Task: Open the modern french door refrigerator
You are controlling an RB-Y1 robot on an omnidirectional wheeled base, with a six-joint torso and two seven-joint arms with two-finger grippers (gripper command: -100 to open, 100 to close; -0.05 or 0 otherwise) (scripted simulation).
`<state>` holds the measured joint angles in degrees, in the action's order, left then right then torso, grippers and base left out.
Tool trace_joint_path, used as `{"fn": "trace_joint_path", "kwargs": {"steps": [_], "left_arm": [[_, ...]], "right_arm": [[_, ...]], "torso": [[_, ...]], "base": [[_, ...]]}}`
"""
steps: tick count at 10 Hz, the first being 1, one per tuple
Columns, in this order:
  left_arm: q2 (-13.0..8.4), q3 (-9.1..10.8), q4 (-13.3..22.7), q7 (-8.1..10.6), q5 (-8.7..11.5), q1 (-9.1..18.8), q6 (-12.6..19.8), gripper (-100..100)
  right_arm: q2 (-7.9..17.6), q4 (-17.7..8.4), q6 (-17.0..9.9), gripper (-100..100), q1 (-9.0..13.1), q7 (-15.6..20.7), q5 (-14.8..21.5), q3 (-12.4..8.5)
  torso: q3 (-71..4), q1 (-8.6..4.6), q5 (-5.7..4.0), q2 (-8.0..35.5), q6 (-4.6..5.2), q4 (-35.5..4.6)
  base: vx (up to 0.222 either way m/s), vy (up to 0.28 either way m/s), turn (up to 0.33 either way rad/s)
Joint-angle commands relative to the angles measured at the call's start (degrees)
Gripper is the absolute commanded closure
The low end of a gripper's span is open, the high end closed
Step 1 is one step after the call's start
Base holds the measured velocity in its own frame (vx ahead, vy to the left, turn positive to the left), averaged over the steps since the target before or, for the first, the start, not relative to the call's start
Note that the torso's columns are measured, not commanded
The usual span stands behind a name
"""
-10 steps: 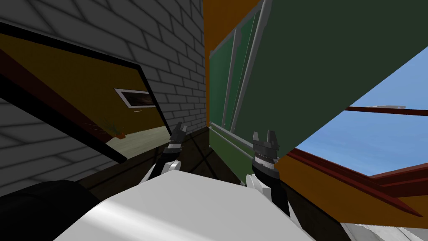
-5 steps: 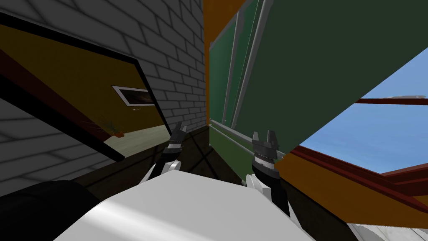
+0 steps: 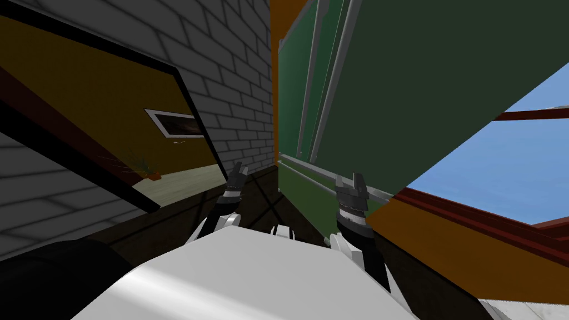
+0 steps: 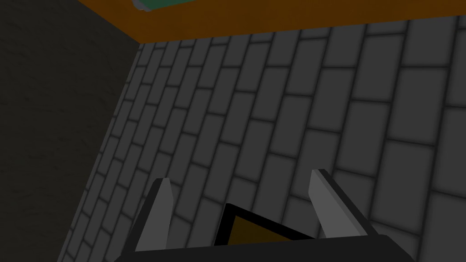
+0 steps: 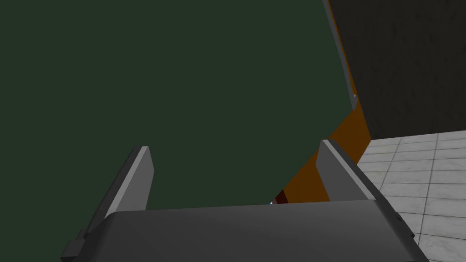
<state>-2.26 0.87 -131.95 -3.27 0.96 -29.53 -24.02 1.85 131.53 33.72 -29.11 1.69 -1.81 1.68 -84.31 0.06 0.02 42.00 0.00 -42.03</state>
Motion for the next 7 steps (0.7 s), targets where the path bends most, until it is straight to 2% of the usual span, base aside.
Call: {"fn": "trace_joint_path", "kwargs": {"steps": [1,7], "left_arm": [[0.0,0.0,0.0,0.0,0.0,0.0,0.0,0],[0.0,0.0,0.0,0.0,0.0,0.0,0.0,0]], "right_arm": [[4.4,-0.4,0.0,-100,0.1,1.8,2.2,-1.1],[12.1,-1.9,-0.1,-100,0.3,7.8,10.0,-5.7]], "torso": [[-0.3,0.02,0.01,0.1,0.0,-0.2],[-0.3,-0.12,-0.04,0.3,0.0,-0.3]], "base": [[0.057,0.039,-0.018],[0.091,0.065,-0.027]]}}
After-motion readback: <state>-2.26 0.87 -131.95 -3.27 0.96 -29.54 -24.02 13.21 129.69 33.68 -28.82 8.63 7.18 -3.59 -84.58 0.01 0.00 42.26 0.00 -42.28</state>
